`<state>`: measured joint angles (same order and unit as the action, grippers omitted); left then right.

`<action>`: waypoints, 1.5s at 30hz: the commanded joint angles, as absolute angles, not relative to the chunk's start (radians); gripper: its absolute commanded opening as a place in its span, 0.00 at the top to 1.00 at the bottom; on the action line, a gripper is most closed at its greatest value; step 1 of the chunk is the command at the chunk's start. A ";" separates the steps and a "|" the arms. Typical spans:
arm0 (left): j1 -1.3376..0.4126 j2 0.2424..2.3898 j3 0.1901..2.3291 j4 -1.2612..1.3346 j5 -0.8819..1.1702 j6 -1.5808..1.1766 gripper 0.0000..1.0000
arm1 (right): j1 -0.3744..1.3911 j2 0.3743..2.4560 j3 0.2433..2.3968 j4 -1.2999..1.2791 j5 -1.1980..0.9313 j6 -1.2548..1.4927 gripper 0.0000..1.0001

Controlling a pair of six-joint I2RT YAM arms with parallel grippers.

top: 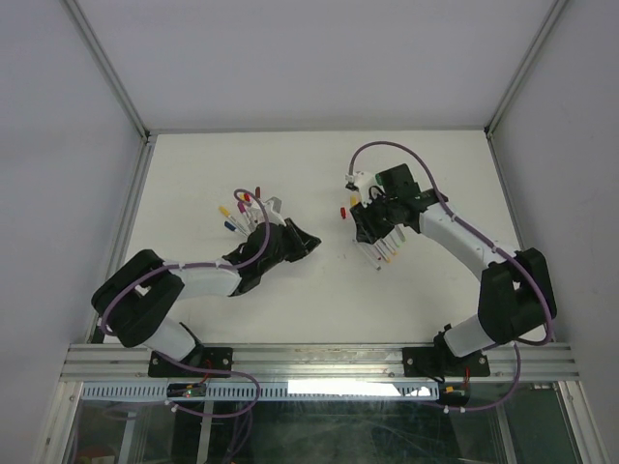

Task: Open the pen caps
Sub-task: Place the pen cap at the center of the board.

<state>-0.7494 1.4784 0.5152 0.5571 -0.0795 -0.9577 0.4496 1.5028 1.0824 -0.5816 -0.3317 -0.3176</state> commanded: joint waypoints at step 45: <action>-0.787 2.121 1.519 -0.223 -0.374 -0.689 0.73 | 0.333 1.410 1.082 -0.581 -0.448 -0.351 0.55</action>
